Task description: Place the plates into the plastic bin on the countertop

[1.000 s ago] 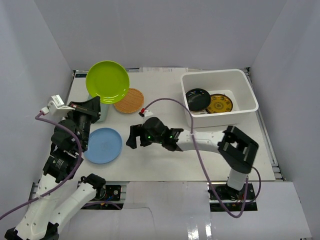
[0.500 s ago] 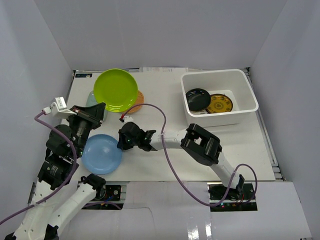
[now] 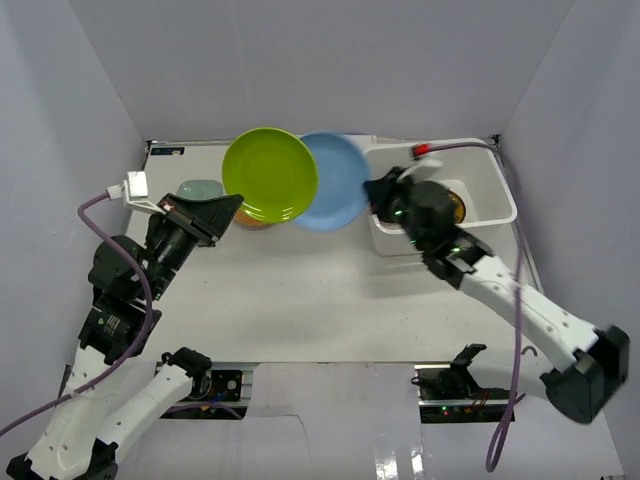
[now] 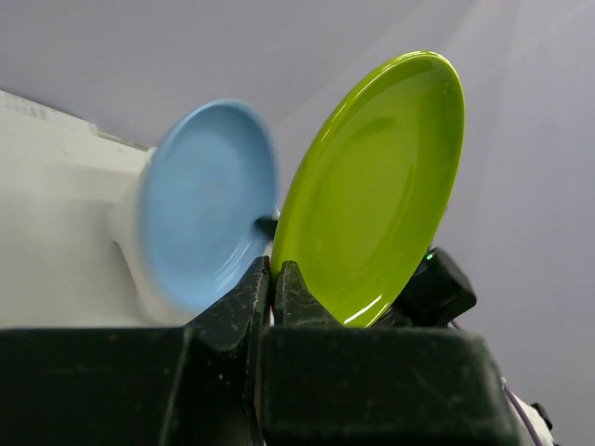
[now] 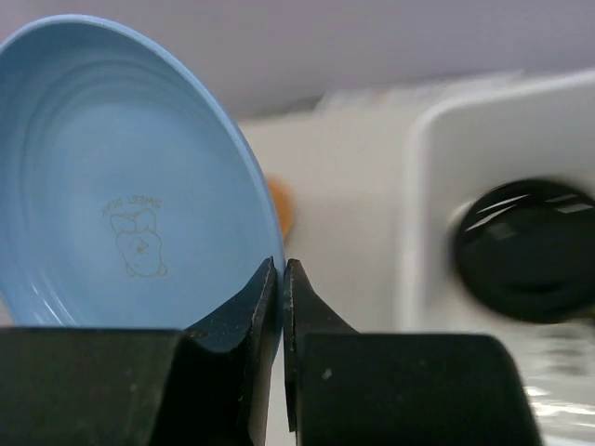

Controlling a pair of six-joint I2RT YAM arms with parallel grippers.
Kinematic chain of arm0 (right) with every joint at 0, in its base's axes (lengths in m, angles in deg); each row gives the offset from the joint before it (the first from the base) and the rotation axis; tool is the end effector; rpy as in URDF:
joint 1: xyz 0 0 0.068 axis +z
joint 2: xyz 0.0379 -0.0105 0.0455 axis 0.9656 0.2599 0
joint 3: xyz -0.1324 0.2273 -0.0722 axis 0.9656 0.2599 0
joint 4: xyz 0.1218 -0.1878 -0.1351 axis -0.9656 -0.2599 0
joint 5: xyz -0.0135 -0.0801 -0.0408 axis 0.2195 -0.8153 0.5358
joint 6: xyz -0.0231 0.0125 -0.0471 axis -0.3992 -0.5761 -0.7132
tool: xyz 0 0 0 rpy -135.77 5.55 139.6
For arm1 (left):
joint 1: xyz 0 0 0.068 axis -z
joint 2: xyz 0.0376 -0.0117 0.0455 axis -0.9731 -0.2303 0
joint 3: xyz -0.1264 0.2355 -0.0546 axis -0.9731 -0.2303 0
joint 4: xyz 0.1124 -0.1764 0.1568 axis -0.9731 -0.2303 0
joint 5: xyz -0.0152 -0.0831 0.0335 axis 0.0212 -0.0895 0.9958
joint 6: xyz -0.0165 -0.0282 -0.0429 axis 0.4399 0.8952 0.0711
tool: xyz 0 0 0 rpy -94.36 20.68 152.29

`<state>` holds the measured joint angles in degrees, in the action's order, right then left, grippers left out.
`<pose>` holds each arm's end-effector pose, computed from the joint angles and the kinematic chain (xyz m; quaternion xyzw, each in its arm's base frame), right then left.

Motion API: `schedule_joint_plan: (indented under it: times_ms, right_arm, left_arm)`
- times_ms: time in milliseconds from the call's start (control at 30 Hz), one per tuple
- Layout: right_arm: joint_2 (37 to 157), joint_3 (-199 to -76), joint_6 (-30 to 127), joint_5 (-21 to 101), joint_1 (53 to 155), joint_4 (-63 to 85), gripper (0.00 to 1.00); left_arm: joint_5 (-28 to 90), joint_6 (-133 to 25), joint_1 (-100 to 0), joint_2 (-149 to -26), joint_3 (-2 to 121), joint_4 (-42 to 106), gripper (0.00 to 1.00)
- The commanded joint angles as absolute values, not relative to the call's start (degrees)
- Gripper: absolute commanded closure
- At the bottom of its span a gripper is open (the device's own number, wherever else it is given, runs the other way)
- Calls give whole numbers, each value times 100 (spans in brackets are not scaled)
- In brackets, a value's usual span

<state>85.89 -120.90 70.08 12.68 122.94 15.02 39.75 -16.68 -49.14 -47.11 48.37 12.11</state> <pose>0.2018 0.2063 0.3589 -0.0168 0.7495 0.2992 0.5902 0.0947 -0.0492 0.4420 -0.1258 0.6433 -0.4673 0.5933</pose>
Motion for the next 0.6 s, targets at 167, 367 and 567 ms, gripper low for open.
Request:
schedule_joint_plan:
  times_ms: [167,367,567]
  right_arm:
    - [7545,-11589,6213,1618,8500,654,92]
    - [8037,-11518,6126,2103,7661,417,92]
    - [8389,-11667,6081,2497,7564,277,41]
  left_arm:
    - [2592,-966,-4891,-6023,4832,2599,100]
    - [3144,-1440,-4084,-7343,5580,2661,100]
    - [3505,-1739,-3661,-9101,6704,2583,100]
